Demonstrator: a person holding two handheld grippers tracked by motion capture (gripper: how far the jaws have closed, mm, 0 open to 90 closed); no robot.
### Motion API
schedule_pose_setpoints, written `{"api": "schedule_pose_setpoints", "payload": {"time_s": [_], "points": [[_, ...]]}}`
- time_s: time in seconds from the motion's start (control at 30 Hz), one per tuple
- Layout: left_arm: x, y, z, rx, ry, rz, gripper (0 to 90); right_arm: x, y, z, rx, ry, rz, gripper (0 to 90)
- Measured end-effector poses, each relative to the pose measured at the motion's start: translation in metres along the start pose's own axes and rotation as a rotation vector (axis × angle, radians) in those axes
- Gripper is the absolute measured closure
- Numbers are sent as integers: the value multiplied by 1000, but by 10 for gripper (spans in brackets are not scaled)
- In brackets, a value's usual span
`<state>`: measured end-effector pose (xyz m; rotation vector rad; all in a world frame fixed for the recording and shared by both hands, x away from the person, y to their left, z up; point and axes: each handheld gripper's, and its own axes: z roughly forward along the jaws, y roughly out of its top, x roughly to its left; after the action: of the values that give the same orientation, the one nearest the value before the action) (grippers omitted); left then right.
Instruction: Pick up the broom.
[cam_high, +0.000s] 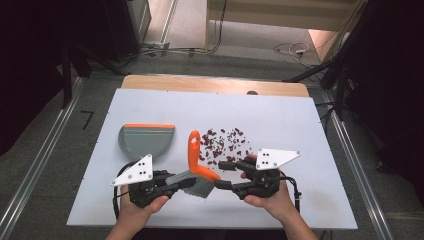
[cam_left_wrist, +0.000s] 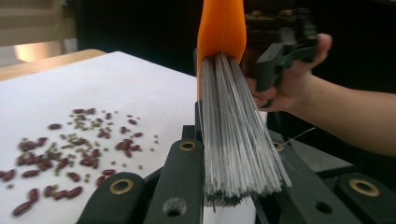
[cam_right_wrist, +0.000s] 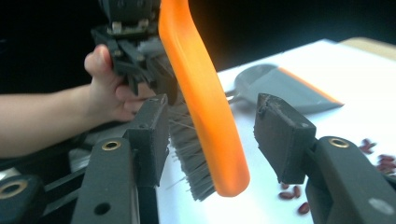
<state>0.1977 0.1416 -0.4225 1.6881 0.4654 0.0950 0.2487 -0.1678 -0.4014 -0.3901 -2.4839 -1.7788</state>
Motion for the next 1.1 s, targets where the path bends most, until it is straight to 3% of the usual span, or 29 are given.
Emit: {"api": "schedule_pose_setpoints", "payload": {"time_s": [0.17,0.27,0.4,0.53,0.73,1.1], "points": [[-2,0,3,20,-73,14,860,1,-4,7,41,58,-6,443],[-3,0,4,21,-109,11,860,2,-5,10,65,93,-17,490],[-3,1,6,28,-136,13,859,6,-6,17,112,152,-38,506],[-4,0,7,29,-171,12,859,8,-6,19,116,188,-27,554],[-4,1,8,36,-189,12,859,6,-7,19,127,231,-10,616],[-2,0,8,32,-226,-8,856,8,-7,19,136,268,-35,683]]}}
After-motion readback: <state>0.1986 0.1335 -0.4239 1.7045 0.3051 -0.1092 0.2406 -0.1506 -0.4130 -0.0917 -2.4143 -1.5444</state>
